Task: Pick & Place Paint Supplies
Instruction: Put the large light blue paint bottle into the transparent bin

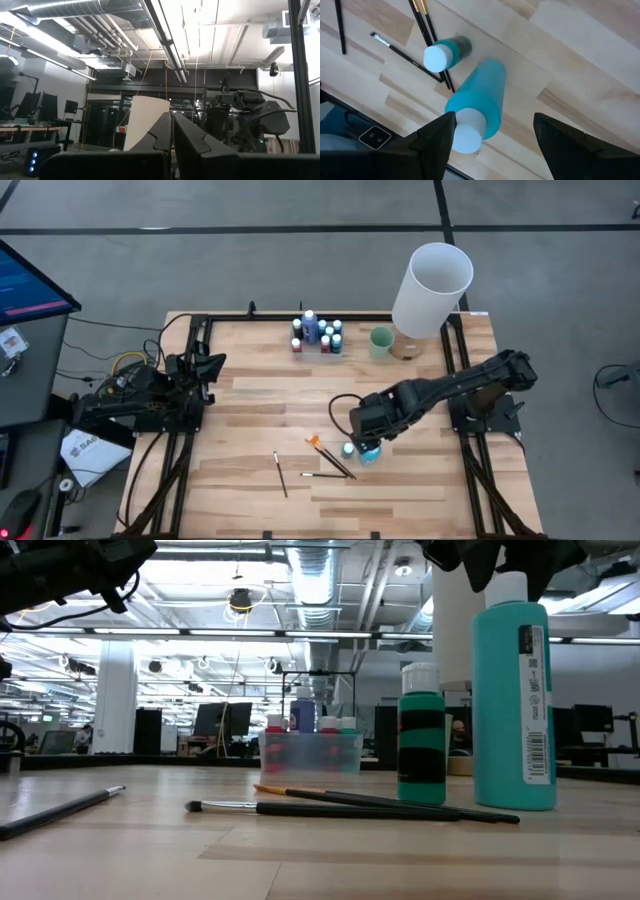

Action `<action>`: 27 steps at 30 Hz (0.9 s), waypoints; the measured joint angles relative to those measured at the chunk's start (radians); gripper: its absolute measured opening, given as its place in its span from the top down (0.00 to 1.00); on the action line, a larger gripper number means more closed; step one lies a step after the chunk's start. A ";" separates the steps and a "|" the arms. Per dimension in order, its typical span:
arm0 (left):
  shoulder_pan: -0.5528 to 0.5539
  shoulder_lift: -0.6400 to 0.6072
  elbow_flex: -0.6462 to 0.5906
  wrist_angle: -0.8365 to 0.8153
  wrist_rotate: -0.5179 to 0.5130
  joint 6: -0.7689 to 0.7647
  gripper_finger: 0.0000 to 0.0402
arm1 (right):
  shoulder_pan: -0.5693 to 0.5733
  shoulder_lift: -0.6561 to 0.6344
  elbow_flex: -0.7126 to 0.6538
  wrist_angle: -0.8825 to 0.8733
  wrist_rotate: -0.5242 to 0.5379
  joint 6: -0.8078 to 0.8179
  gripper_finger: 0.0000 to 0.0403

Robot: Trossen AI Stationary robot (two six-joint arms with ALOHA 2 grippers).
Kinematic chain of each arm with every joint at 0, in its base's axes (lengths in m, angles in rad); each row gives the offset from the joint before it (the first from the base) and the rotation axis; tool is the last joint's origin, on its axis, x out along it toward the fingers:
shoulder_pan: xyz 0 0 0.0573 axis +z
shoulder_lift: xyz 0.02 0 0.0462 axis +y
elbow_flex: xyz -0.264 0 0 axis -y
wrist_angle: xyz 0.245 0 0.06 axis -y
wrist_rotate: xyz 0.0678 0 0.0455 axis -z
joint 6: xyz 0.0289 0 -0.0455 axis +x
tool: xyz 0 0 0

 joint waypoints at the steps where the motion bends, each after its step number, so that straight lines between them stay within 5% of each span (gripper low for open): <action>1: 0.000 0.000 0.000 0.000 0.000 0.000 1.00 | 0.000 -0.001 0.004 0.000 0.004 -0.002 0.34; 10: 0.000 0.000 0.000 0.000 0.000 0.000 1.00 | 0.025 -0.029 0.046 0.027 0.052 0.021 0.34; 27: 0.000 0.000 0.000 0.000 0.000 0.000 1.00 | 0.061 0.106 0.047 0.007 0.020 0.005 0.34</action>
